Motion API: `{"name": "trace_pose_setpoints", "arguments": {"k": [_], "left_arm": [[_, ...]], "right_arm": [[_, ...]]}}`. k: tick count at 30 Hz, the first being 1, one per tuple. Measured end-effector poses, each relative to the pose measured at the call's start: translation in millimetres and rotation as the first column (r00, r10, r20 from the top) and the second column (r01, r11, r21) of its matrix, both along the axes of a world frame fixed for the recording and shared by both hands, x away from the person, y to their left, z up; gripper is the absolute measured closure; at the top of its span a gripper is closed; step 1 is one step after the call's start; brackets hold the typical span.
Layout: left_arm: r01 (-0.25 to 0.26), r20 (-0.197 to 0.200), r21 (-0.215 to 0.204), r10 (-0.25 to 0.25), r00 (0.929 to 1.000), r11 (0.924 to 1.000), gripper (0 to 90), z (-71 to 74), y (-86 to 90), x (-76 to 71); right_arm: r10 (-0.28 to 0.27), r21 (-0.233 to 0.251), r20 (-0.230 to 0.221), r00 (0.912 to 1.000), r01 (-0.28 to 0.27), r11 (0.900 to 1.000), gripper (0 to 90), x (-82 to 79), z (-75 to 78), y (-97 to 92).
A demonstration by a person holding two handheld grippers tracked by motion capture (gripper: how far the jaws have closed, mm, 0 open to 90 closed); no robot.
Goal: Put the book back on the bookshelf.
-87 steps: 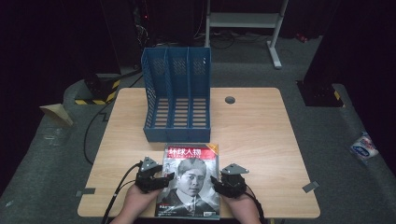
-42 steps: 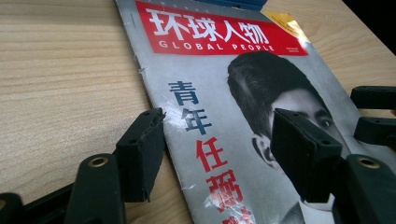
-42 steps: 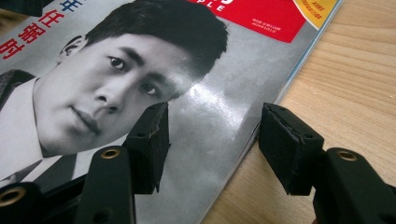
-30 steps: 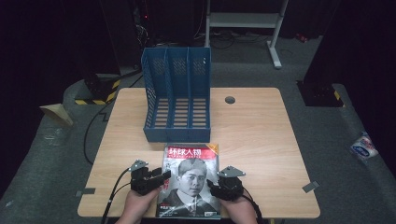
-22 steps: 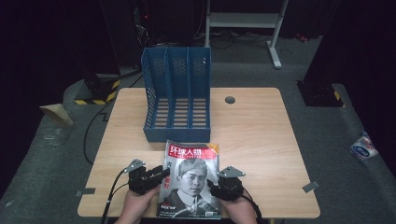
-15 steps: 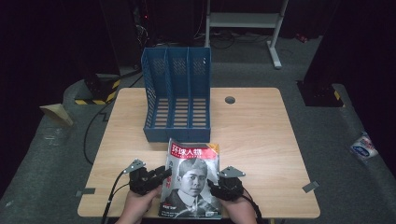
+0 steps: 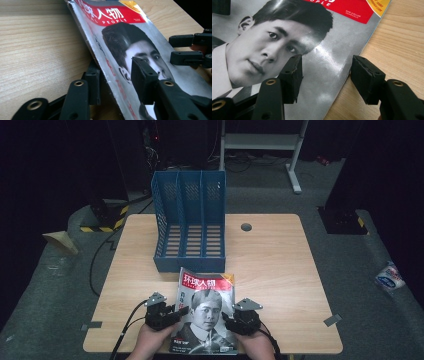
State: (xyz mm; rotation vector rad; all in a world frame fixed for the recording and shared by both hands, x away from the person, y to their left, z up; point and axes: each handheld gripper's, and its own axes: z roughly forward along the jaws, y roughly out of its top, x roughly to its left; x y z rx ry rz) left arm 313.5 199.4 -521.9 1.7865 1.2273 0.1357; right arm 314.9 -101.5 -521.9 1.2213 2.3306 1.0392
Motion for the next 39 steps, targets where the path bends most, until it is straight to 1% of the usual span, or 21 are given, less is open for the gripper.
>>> {"name": "trace_pose_setpoints", "arguments": {"k": [2,4,6,8,10,11,12,14,16,18,21,24,28,33,36,38,39], "left_arm": [[0.014,0.001,0.01,-0.014,0.9999,0.9999,63.2,0.8,1.9,2.2],[0.015,-0.007,-0.002,-0.015,0.9999,0.9999,63.3,1.0,3.6,5.0],[0.015,-0.006,0.009,-0.015,0.9999,0.9998,63.7,1.3,5.6,8.8],[0.017,0.005,0.025,-0.017,0.9998,0.9995,63.4,2.4,6.1,10.9],[0.025,0.01,0.018,-0.025,0.9996,0.9995,62.1,4.1,7.0,13.1],[0.026,0.016,0.028,-0.027,0.9995,0.9993,62.0,5.1,6.9,14.3],[0.038,0.022,0.046,-0.039,0.999,0.9982,61.7,5.9,6.8,16.3],[0.041,0.013,0.062,-0.042,0.999,0.9972,61.5,8.4,6.4,20.3],[0.045,0.015,0.078,-0.046,0.9988,0.996,61.8,12.8,8.2,24.7],[0.035,0.019,0.077,-0.036,0.9992,0.9964,62.9,17.8,9.8,30.8],[0.035,0.027,0.091,-0.037,0.9989,0.9953,64.6,20.6,10.3,38.4],[0.038,0.015,0.09,-0.039,0.9991,0.9952,64.7,18.7,10.0,43.8],[0.044,-0.008,0.078,-0.044,0.999,0.996,65.5,14.2,9.7,48.1],[0.057,-0.011,0.086,-0.056,0.9984,0.9947,68.4,8.8,9.7,51.8],[0.058,-0.028,0.071,-0.056,0.998,0.9958,68.6,7.1,9.7,53.7],[0.056,-0.039,0.079,-0.053,0.9978,0.9953,68.5,5.4,9.5,54.6],[0.063,-0.044,0.09,-0.059,0.9973,0.994,68.1,4.4,10.2,55.5]], "right_arm": [[0.0,0.0,0.0,1.0,0.0,1.0,42.9,0.0,0.0,0.0],[0.0,0.0,0.001,1.0,0.0,1.0,43.0,-0.1,-0.1,0.0],[0.001,0.0,0.001,1.0,-0.001,1.0,42.9,-0.1,-0.1,0.1],[0.001,0.0,0.002,1.0,-0.001,1.0,43.0,0.0,-0.1,0.1],[0.0,0.0,0.002,1.0,0.0,1.0,42.9,-0.1,-0.2,0.1],[0.001,0.0,0.002,1.0,-0.001,1.0,42.9,-0.1,-0.2,0.1],[-0.001,0.001,0.0,1.0,0.001,1.0,43.0,-0.3,-0.2,0.1],[0.001,0.001,0.003,1.0,-0.001,1.0,42.9,-0.2,-0.3,0.0],[-0.002,0.002,-0.001,1.0,0.002,1.0,42.9,-0.5,-0.2,0.2],[0.0,0.001,0.001,1.0,0.0,1.0,42.9,-0.3,-0.2,0.0],[0.002,0.003,0.002,1.0,-0.002,1.0,43.0,-0.2,-0.3,-0.2],[0.006,0.002,0.004,1.0,-0.006,1.0,43.0,-0.1,-0.5,-0.5],[0.006,0.002,0.005,1.0,-0.006,1.0,42.9,-0.1,-0.5,-0.6],[0.005,0.002,0.006,1.0,-0.005,1.0,42.9,-0.2,-0.6,-0.5],[0.005,0.002,0.006,1.0,-0.005,1.0,42.9,-0.3,-0.6,-0.4],[0.002,0.002,0.003,1.0,-0.002,1.0,42.9,-0.6,-0.6,-0.3],[0.004,0.002,0.006,1.0,-0.004,1.0,42.9,-0.5,-0.7,-0.4]]}}
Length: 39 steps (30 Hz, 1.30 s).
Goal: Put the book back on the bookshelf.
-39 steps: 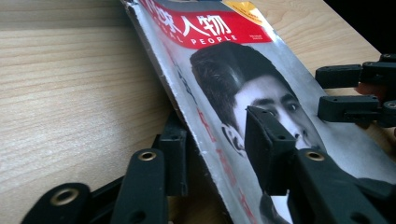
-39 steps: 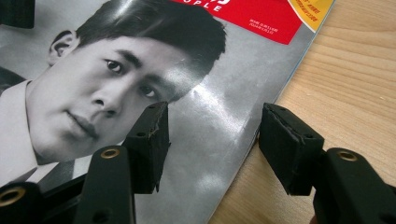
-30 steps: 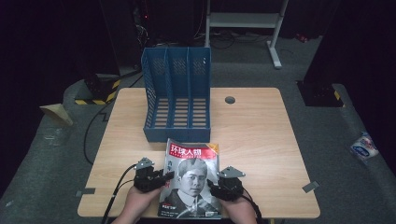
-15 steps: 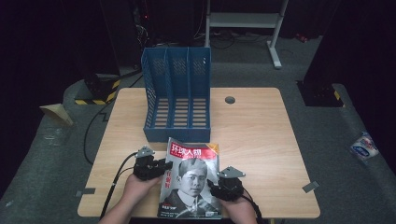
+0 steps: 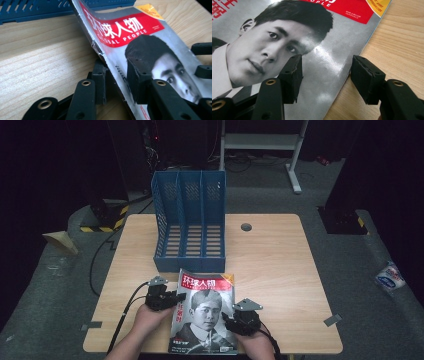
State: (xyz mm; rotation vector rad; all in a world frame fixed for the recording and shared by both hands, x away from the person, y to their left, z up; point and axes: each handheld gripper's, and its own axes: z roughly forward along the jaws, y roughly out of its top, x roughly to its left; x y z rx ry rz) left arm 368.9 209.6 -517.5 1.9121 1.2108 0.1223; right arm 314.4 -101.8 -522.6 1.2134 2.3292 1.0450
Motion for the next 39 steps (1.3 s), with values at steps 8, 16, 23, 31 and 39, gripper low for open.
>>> {"name": "trace_pose_setpoints", "arguments": {"k": [8,16,23,31,39], "left_arm": [[0.02,-0.009,0.004,-0.019,0.9998,0.9998,70.3,-1.1,-0.1,-2.5],[0.012,-0.017,-0.011,-0.012,0.9998,0.9999,73.2,-2.9,4.1,-14.0],[0.005,-0.001,-0.033,-0.006,1.0,0.9994,72.7,-8.2,10.3,-24.3],[0.004,0.003,-0.06,-0.004,1.0,0.9982,72.6,-12.0,13.4,-24.6],[0.001,-0.031,-0.091,-0.004,0.9995,0.9959,74.1,-10.9,15.6,-22.2]], "right_arm": [[0.001,0.001,0.002,1.0,-0.001,1.0,42.9,-0.2,-0.2,-0.2],[0.011,0.004,0.001,0.9999,-0.011,0.9999,43.3,-1.0,-0.3,0.6],[0.029,0.004,-0.002,0.9996,-0.029,0.9996,43.6,-2.0,-0.3,1.9],[0.03,0.007,-0.006,0.9995,-0.03,0.9995,43.6,-2.1,-0.2,1.8],[0.031,0.008,-0.007,0.9995,-0.031,0.9995,43.6,-2.2,-0.2,1.7]]}}
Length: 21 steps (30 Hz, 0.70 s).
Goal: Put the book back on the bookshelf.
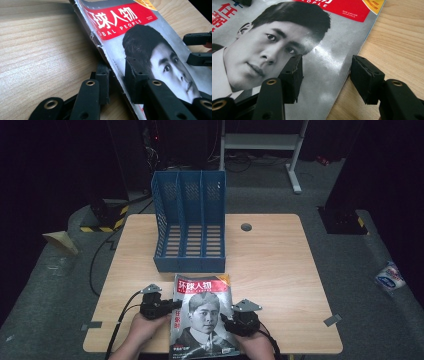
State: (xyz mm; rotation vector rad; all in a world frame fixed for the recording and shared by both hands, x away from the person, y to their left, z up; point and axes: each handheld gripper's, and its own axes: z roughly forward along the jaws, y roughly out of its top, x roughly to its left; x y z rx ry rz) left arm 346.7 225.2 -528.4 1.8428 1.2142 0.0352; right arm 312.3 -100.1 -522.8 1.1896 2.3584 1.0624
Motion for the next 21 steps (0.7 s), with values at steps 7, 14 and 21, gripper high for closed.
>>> {"name": "trace_pose_setpoints", "arguments": {"k": [7,14,21], "left_arm": [[-0.013,0.001,-0.006,0.013,0.9999,0.9999,73.0,-0.7,0.2,2.0],[-0.057,0.037,0.005,0.057,0.9977,0.9983,69.1,-0.6,0.1,12.5],[-0.07,0.026,-0.017,0.07,0.9972,0.9974,69.7,-1.2,1.7,22.2]], "right_arm": [[0.008,-0.007,0.008,0.9999,-0.007,0.9999,44.0,0.5,0.1,0.0],[0.007,-0.009,0.011,0.9999,-0.007,0.9999,44.1,0.7,-0.1,0.6],[0.005,-0.006,0.012,0.9999,-0.005,1.0,44.1,0.5,-0.3,0.5]]}}
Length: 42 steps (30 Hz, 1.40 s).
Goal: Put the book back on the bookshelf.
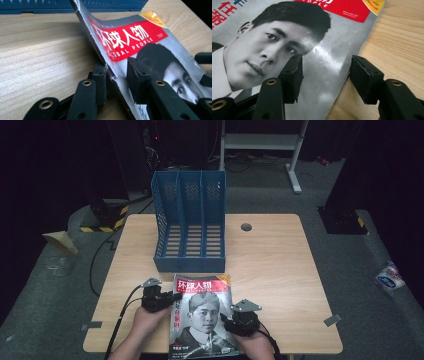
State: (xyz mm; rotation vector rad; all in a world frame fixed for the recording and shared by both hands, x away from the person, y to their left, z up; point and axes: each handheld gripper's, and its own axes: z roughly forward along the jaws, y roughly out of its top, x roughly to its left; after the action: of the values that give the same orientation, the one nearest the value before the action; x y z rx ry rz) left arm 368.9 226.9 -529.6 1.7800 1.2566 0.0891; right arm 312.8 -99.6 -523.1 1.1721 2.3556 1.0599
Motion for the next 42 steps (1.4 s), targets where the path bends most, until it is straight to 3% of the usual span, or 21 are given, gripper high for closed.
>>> {"name": "trace_pose_setpoints", "arguments": {"k": [2,7,12,19,23,28,36,39,42], "left_arm": [[-0.007,-0.002,-0.006,0.007,1.0,1.0,69.8,0.2,1.5,2.4],[0.024,-0.05,0.014,-0.023,0.9985,0.9996,71.0,1.8,1.8,9.6],[0.033,-0.05,-0.004,-0.033,0.9982,0.9994,74.7,0.0,2.8,10.2],[0.04,0.023,0.001,-0.04,0.9989,0.9992,80.4,6.5,-0.4,3.1],[0.041,0.06,-0.012,-0.04,0.9974,0.9991,82.1,12.2,-1.7,-2.1],[0.042,0.091,-0.031,-0.039,0.9951,0.9986,83.7,18.3,-1.2,-8.0],[0.05,0.134,-0.055,-0.043,0.9901,0.9972,86.2,29.0,-1.8,-14.2],[0.049,0.143,-0.057,-0.041,0.9889,0.9971,86.2,31.3,-1.9,-15.8],[0.049,0.151,-0.054,-0.04,0.9877,0.9973,86.2,31.8,-2.4,-16.4]], "right_arm": [[-0.001,0.001,0.0,1.0,0.001,1.0,44.0,-0.1,0.0,0.1],[-0.002,0.001,0.001,1.0,0.002,1.0,44.0,-0.2,-0.1,0.0],[-0.001,0.002,0.004,1.0,0.001,1.0,44.0,-0.4,-0.4,-0.2],[-0.007,0.007,-0.007,1.0,0.007,0.9999,45.1,-0.4,0.4,-0.7],[-0.015,0.053,0.011,0.9998,0.015,0.9985,46.0,0.8,3.1,-7.6],[-0.092,0.078,0.072,0.9931,0.087,0.9932,46.1,3.4,10.8,-25.9],[-0.176,0.1,0.044,0.9834,0.171,0.9802,46.1,9.8,10.0,-53.2],[-0.171,0.101,0.052,0.9839,0.165,0.9812,46.3,8.3,11.0,-51.8],[-0.132,0.115,0.065,0.9892,0.123,0.9856,46.2,4.1,14.6,-42.4]]}}
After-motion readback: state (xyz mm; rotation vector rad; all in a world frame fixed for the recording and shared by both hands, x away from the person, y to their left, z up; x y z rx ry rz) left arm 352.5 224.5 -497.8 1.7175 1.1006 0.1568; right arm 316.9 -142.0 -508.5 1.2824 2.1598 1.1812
